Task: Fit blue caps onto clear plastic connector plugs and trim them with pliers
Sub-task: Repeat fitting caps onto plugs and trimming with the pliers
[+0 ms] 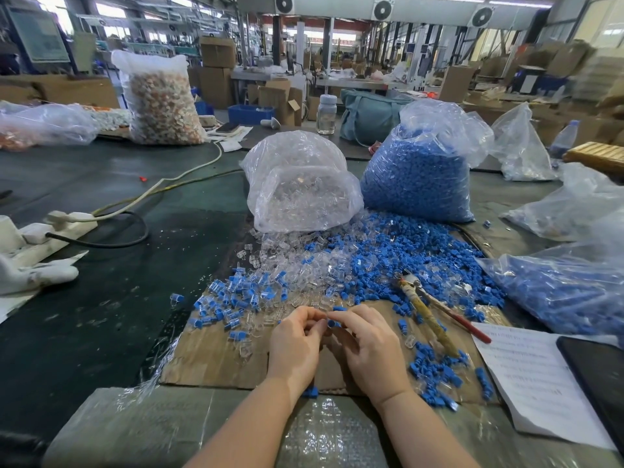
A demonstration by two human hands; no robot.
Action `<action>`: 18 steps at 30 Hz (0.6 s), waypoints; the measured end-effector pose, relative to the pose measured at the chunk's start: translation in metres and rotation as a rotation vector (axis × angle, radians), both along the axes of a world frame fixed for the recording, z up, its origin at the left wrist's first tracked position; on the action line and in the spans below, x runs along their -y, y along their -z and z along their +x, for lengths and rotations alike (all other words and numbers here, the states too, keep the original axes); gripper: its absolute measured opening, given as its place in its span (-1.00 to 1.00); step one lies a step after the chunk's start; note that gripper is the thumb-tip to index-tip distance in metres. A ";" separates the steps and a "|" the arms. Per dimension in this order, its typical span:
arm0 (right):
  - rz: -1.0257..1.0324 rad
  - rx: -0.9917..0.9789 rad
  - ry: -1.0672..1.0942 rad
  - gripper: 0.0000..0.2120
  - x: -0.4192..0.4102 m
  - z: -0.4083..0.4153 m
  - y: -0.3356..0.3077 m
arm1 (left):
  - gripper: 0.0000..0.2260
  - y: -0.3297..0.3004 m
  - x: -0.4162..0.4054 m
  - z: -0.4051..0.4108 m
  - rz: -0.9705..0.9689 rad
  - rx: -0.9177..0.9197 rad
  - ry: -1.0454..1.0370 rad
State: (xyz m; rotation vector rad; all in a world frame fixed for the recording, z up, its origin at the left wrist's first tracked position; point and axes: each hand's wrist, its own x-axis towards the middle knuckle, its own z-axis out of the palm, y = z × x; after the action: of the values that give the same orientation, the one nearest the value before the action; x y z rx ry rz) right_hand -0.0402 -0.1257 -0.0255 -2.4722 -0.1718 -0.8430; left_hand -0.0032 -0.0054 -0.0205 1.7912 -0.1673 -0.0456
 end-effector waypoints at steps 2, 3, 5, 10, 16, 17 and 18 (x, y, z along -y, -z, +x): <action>-0.003 -0.008 -0.002 -0.81 0.000 0.001 0.000 | -0.80 -0.001 0.000 0.000 0.008 0.000 0.004; -0.001 -0.011 -0.001 -0.82 0.000 0.001 0.000 | -0.80 -0.001 0.000 0.000 0.012 0.001 0.005; 0.002 -0.018 0.000 -0.83 0.000 0.001 0.000 | -0.80 -0.001 0.000 0.000 0.011 0.001 0.006; 0.002 -0.022 0.003 -0.85 0.000 0.000 0.000 | -0.83 -0.001 0.000 -0.001 0.030 0.006 0.008; 0.000 -0.022 0.007 -0.85 -0.001 -0.001 -0.002 | -0.86 -0.001 0.000 0.001 0.062 0.008 0.001; -0.002 -0.024 0.011 -0.85 -0.001 -0.001 -0.002 | -0.86 -0.001 0.000 0.001 0.069 0.007 0.001; -0.004 -0.025 0.014 -0.84 -0.001 -0.001 -0.002 | -0.86 -0.001 0.000 0.002 0.076 0.007 0.001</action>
State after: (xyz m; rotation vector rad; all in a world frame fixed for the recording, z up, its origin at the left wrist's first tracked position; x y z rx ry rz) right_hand -0.0408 -0.1247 -0.0234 -2.4895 -0.1481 -0.8176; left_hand -0.0014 -0.0050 -0.0199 1.8668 -0.1732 -0.0473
